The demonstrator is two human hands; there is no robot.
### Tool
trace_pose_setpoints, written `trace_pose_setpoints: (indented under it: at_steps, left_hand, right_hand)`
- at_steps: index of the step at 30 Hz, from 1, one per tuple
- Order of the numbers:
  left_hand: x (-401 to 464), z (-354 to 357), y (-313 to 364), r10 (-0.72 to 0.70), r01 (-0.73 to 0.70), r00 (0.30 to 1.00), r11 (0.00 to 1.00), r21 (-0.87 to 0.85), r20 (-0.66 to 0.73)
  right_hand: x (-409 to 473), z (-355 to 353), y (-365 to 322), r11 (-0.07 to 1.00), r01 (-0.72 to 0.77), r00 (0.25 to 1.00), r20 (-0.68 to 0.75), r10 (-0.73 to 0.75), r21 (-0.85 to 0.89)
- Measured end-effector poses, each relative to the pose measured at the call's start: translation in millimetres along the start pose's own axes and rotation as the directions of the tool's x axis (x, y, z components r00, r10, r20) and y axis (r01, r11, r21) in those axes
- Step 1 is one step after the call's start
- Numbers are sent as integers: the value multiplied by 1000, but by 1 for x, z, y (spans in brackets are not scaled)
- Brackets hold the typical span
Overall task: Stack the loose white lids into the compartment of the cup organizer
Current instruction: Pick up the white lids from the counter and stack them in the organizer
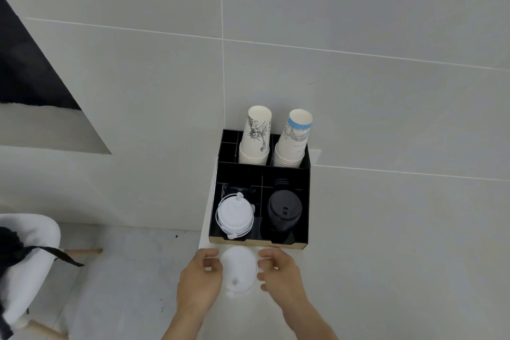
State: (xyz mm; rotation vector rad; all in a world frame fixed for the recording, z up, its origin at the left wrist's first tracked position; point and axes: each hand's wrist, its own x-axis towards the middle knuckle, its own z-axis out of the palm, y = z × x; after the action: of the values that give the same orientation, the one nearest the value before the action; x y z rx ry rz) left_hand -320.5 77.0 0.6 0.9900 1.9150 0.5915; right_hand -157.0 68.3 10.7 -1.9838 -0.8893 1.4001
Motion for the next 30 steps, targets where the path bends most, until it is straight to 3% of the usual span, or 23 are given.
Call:
trace_pose_setpoints:
  at_steps: [7, 14, 30]
  left_hand:
    - [26, -16, 43, 50, -54, 998, 988, -143, -33]
    - [52, -20, 66, 75, -73, 997, 973, -217, 1]
    - [86, -6, 66, 107, -94, 992, 977, -190, 60]
  right_hand:
    - [20, -5, -50, 992, 102, 995, -6, -102, 75]
    - [45, 2, -77, 989, 114, 993, -55, -109, 99]
    - [73, 19, -85, 993, 107, 992, -63, -110, -44]
